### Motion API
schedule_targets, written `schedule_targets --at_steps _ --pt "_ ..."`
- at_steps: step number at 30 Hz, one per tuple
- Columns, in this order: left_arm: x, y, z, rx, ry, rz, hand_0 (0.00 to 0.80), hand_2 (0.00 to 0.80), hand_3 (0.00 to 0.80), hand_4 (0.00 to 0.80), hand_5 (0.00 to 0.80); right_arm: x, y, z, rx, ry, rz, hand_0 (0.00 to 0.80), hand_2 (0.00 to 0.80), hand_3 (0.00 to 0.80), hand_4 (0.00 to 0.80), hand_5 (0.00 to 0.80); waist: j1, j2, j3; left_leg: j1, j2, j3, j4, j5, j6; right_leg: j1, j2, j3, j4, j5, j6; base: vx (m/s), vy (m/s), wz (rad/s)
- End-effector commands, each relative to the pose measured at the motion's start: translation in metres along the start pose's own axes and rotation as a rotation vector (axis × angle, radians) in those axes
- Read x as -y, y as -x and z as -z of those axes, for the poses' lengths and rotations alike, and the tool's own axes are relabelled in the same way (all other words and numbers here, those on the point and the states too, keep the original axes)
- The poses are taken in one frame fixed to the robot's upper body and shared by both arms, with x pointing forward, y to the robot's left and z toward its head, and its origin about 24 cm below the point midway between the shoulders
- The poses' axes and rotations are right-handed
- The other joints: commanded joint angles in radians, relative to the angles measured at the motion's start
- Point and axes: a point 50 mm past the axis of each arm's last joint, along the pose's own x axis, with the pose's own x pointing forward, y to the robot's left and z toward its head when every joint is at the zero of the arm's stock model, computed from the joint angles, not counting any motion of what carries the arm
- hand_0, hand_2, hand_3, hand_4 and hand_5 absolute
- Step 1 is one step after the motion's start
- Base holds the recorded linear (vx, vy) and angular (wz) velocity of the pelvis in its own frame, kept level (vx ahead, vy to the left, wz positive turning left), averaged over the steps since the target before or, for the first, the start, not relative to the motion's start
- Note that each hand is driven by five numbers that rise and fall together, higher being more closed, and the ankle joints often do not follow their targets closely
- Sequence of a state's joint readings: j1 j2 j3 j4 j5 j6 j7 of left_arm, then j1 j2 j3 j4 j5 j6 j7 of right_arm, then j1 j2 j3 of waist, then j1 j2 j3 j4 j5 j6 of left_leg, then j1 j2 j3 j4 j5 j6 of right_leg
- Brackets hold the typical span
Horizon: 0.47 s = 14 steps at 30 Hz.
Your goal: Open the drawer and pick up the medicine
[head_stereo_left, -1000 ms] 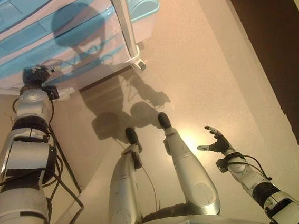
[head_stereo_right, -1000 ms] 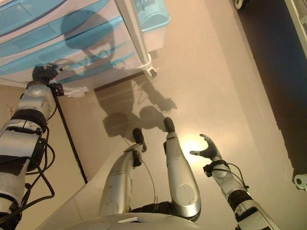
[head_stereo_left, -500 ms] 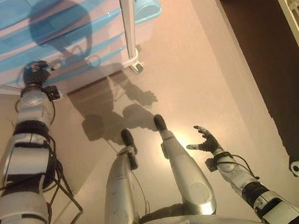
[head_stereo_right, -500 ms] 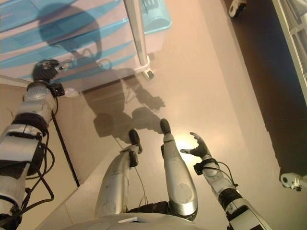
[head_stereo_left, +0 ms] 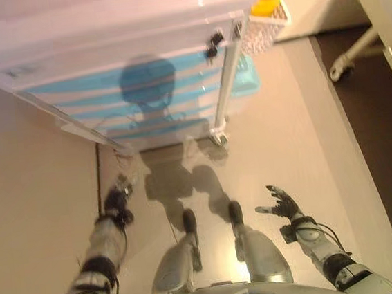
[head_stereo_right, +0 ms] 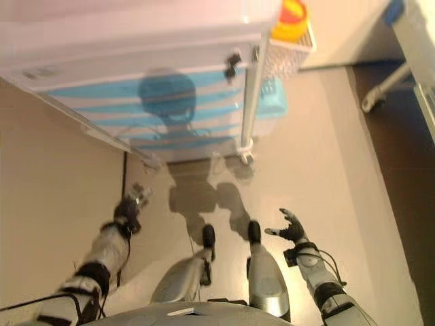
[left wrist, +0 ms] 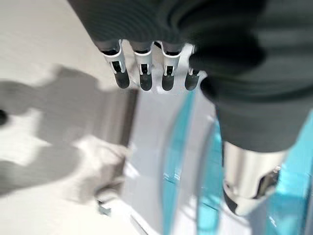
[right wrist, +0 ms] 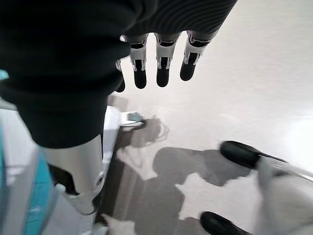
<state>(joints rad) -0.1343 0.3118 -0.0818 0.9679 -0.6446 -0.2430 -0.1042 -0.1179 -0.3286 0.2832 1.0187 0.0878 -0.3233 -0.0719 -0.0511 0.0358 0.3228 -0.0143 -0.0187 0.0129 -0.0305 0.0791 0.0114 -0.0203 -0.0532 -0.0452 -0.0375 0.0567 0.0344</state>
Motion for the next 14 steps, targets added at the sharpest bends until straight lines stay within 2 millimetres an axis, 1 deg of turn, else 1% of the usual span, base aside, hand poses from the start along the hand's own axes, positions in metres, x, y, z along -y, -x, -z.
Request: schedule_targets --at_steps 1,2,3,5,10,12,14 --pt "-0.011 0.005 0.007 0.001 -0.044 -0.021 0.0 0.0 0.0 0.0 0.0 -0.008 0.013 0.023 -0.057 -0.039 -0.067 0.0 0.0 0.0 0.0 0.0 0.029 -0.031 -0.096 -0.017 -0.031 -0.003 0.076 -0.118 -0.004 -0.023 -0.01 -0.032 0.078 -0.042 0.012 0.102 -0.033 0.29" --pt "-0.014 0.01 0.018 -0.037 -0.053 -0.027 0.0 0.0 0.0 0.0 0.0 -0.011 0.016 0.029 -0.079 -0.064 -0.069 0.0 0.0 0.0 0.0 0.0 0.034 -0.032 -0.113 -0.004 -0.028 -0.006 0.064 -0.114 -0.006 -0.01 -0.008 -0.041 0.071 -0.042 0.011 0.07 -0.03 0.23" --pt "-0.015 0.012 0.023 -0.058 -0.064 -0.026 0.0 0.0 0.0 0.0 0.0 -0.013 0.018 0.032 -0.091 -0.079 -0.07 0.0 0.0 0.0 0.0 0.0 0.037 -0.033 -0.121 0.002 -0.027 -0.009 0.058 -0.112 -0.007 -0.003 -0.007 -0.045 0.066 -0.042 0.012 0.068 -0.036 0.2" --pt "-0.02 0.023 0.044 -0.141 -0.094 -0.026 0.0 0.0 0.0 0.0 0.0 -0.017 0.023 0.043 -0.142 -0.127 -0.094 0.0 0.0 0.0 0.0 0.0 0.049 -0.036 -0.148 0.025 -0.026 -0.017 0.038 -0.108 -0.011 0.025 -0.004 -0.061 0.049 -0.042 0.011 0.036 -0.035 0.13" --pt "-0.025 0.041 0.078 -0.303 -0.164 -0.006 0.0 0.0 0.0 0.0 0.0 -0.027 0.03 0.056 -0.207 -0.123 -0.15 0.0 0.0 0.0 0.0 0.0 0.056 -0.046 -0.187 0.066 -0.029 -0.026 0.006 -0.107 -0.009 0.068 0.004 -0.07 0.019 -0.041 0.014 0.012 -0.015 0.1" --pt "-0.021 0.044 0.087 -0.352 -0.223 0.047 0.0 0.0 0.0 0.0 0.0 -0.031 0.03 0.058 -0.219 -0.107 -0.175 0.0 0.0 0.0 0.0 0.0 0.056 -0.048 -0.199 0.079 -0.026 -0.023 -0.012 -0.101 -0.01 0.078 0.008 -0.071 0.01 -0.039 0.015 0.011 -0.001 0.02" --pt "-0.009 0.047 0.095 -0.395 -0.334 0.168 0.0 0.0 0.0 0.0 0.0 -0.036 0.031 0.059 -0.231 -0.092 -0.202 0.0 0.0 0.0 0.0 0.0 0.055 -0.051 -0.214 0.095 -0.018 -0.017 -0.043 -0.091 -0.013 0.09 0.012 -0.074 -0.001 -0.037 0.02 0.007 -0.006 -0.02"
